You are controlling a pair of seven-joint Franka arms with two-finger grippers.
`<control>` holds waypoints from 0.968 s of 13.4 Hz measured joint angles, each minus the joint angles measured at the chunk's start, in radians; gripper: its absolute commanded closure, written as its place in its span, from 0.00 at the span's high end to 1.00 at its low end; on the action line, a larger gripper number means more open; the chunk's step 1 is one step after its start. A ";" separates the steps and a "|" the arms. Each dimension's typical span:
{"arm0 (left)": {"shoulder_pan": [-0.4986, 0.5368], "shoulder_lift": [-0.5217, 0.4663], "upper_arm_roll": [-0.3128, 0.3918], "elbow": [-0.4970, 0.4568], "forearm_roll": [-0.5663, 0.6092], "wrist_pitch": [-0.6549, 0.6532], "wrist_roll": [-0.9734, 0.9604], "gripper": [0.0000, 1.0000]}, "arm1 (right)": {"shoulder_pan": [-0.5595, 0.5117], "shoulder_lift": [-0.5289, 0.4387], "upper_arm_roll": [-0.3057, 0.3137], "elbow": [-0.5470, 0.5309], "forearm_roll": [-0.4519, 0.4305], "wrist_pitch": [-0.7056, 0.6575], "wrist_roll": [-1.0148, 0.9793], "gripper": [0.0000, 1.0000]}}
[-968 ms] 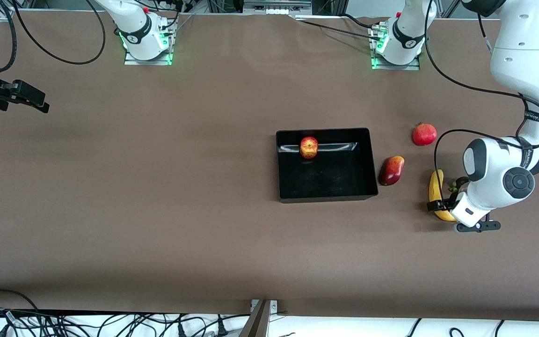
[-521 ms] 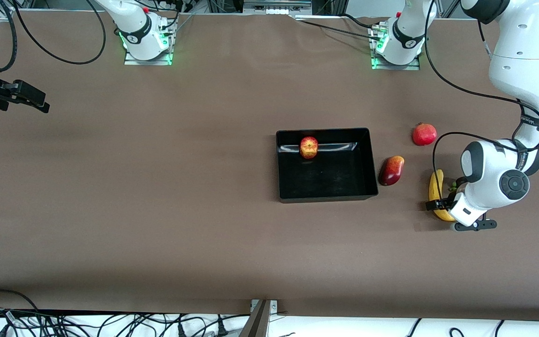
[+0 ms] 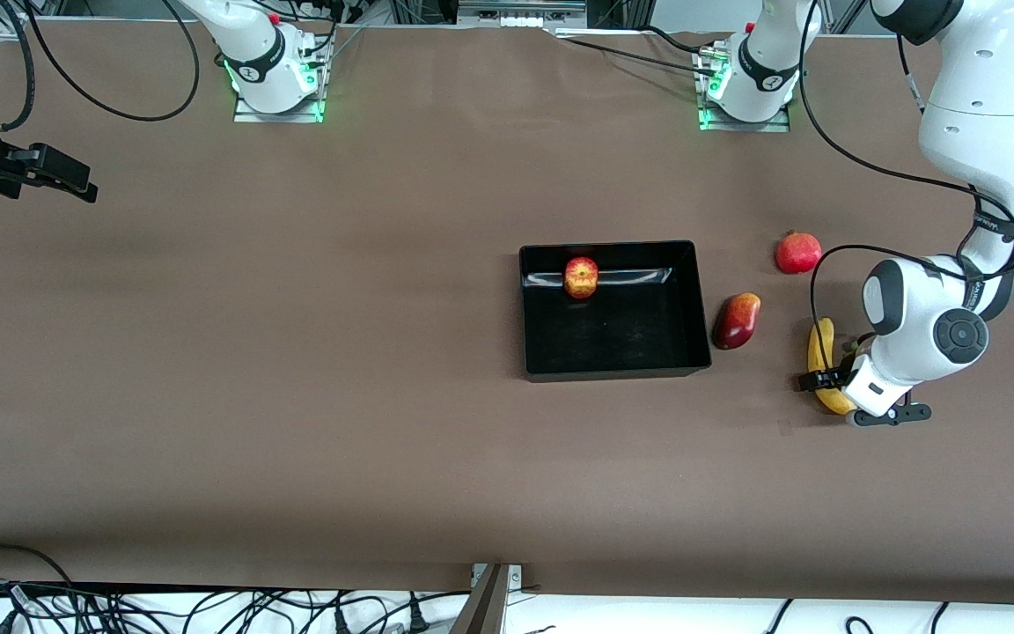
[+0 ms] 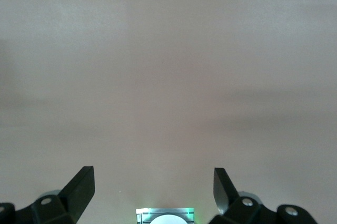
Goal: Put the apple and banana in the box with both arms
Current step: 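Close the left gripper on the banana's middle and lift it, then carry the banana with the left gripper over the black box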
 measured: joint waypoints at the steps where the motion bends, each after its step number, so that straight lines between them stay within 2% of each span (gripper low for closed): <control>1: -0.002 -0.004 -0.001 -0.002 0.000 0.000 -0.018 0.23 | 0.000 0.000 0.000 0.002 0.000 -0.001 0.000 1.00; 2: -0.007 -0.006 -0.003 -0.004 0.000 0.000 -0.033 0.05 | 0.000 0.000 0.000 0.003 0.000 -0.001 0.000 1.00; 3: -0.013 -0.008 -0.004 -0.004 0.000 0.000 -0.048 0.00 | 0.000 0.000 0.000 0.004 0.000 -0.001 0.000 1.00; 9: -0.027 -0.015 -0.010 -0.005 0.000 -0.017 -0.061 0.00 | 0.000 0.000 0.000 0.004 0.000 -0.003 0.000 1.00; 11: -0.052 -0.057 -0.013 -0.003 0.000 -0.114 -0.082 0.00 | 0.000 0.000 0.000 0.004 0.000 -0.003 0.000 1.00; 13: -0.099 -0.157 -0.016 0.002 -0.001 -0.281 -0.154 0.00 | 0.000 0.000 0.000 0.005 0.000 -0.003 0.000 1.00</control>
